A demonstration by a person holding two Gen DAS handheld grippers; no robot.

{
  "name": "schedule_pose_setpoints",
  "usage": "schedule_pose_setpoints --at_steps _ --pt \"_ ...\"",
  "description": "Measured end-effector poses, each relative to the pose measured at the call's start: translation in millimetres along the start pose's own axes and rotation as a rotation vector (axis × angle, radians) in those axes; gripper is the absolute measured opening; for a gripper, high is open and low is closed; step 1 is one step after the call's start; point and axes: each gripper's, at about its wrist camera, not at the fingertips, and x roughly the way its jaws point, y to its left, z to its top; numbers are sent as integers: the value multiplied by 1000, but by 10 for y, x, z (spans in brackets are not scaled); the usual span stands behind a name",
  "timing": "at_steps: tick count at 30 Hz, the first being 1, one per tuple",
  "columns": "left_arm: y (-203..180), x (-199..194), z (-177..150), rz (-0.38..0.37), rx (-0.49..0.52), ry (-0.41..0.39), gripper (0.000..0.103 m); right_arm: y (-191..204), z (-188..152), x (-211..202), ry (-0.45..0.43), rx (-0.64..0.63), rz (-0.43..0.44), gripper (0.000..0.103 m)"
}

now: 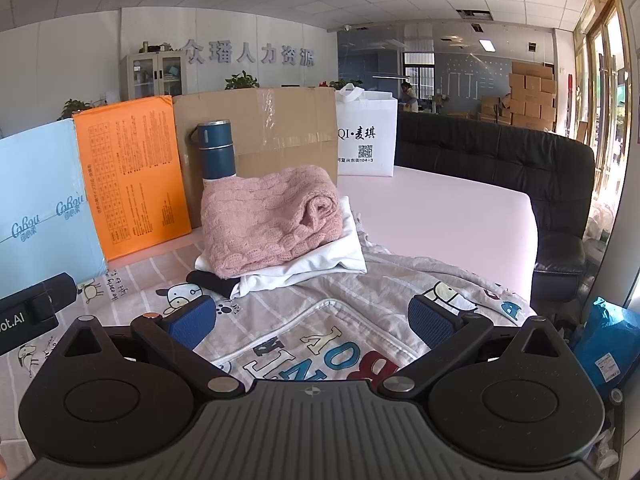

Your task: Fold clothes

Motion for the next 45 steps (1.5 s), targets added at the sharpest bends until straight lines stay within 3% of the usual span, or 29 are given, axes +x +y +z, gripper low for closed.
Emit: schedule_pose_setpoints --at_steps 45 --pt "-106 118 -130 7 68 24 103 -51 -66 218 39 51 47 103"
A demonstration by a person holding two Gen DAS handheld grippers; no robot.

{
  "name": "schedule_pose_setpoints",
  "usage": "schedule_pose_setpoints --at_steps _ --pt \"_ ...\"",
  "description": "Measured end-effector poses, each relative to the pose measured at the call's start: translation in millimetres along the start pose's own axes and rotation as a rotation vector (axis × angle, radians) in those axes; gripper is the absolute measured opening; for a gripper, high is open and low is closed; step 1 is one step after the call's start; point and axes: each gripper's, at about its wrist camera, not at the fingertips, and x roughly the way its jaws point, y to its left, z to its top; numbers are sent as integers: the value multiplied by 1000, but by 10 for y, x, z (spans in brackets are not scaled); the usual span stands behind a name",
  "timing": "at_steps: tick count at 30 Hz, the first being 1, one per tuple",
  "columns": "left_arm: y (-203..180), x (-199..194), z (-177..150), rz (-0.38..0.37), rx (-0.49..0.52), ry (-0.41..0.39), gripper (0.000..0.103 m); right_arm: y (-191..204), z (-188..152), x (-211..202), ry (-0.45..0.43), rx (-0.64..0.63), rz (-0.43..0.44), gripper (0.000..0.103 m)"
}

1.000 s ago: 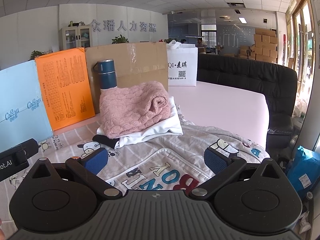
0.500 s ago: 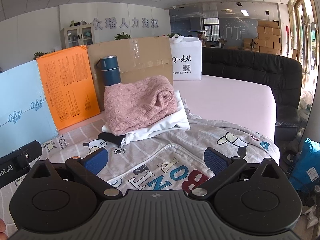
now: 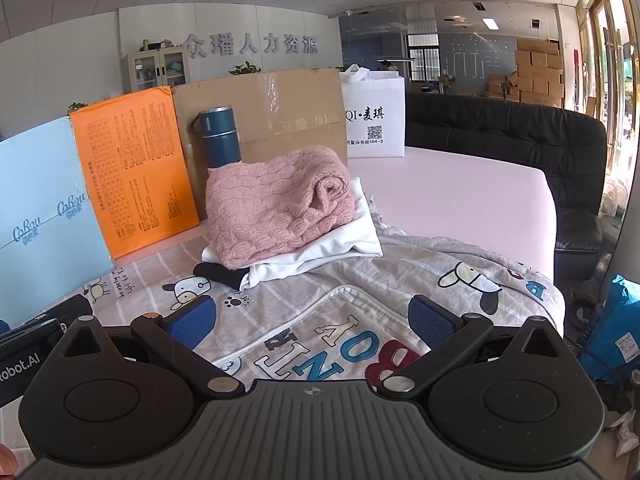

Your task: Fold clothes

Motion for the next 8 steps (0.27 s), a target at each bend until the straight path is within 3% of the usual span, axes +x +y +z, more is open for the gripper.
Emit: schedule_pose_setpoints --at_steps 8 --pt "1 22 -11 6 8 3 103 -25 -15 38 9 8 -9 103"
